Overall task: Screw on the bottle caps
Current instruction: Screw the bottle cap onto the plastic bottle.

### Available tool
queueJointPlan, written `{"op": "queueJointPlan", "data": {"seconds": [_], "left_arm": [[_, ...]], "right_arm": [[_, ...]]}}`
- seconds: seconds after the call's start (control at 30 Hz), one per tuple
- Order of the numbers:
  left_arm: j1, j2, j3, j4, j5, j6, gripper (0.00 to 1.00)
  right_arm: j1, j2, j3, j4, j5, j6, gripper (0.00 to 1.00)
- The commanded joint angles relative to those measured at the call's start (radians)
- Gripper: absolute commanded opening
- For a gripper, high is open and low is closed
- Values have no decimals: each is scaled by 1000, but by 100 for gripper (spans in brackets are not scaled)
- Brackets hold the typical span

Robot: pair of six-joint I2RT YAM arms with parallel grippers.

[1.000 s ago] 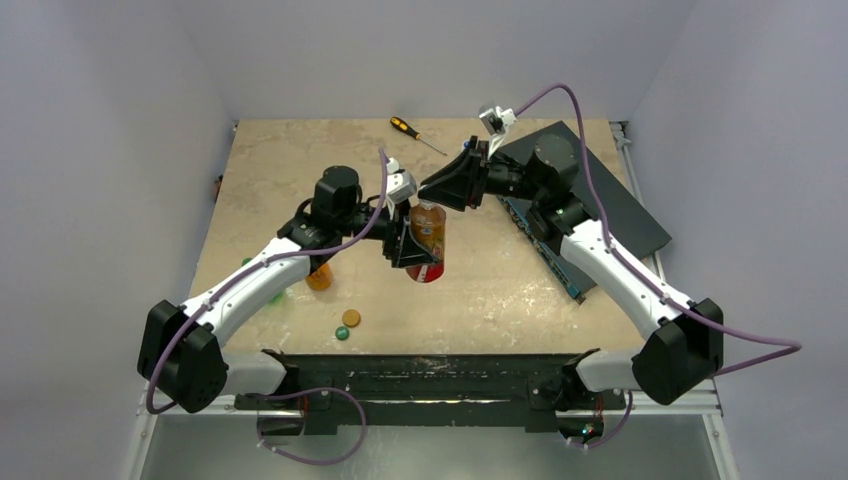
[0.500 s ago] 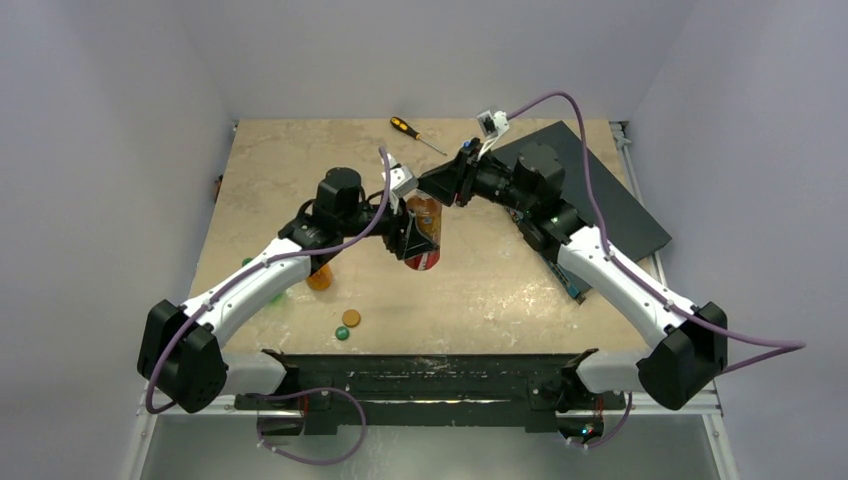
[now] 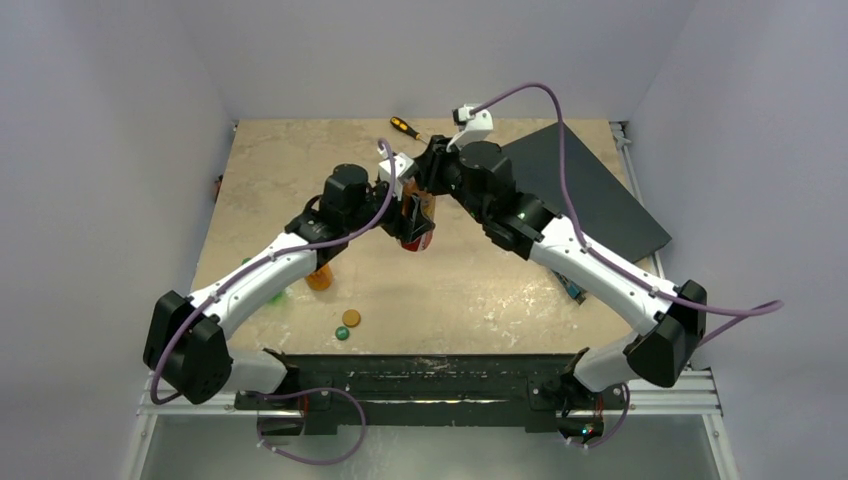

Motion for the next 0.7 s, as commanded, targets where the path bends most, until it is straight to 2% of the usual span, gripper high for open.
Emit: {"op": "queueJointPlan", "data": {"seconds": [0.0,0.1,0.27,0.37,0.53,0.67], "left_arm": [[12,15,100,166,-193,-47,0],[8,28,101,162,-191,-40,0],[7,27,73,159,-153,-26,0],[7,24,53,151,-111,-15,0],[4,16,36,108,-37,17,0],[4,-1,21,103,-13,22,0]], "right_arm": [[85,64,91,-275,255,26,18],[94,73,124,-279,272,30,29],[95,63,144,-255,246,17,41],[95,66,165,-255,192,25,44],[95,66,204,-275,187,28,47],[93,57,213,-287,181,25,62]]}}
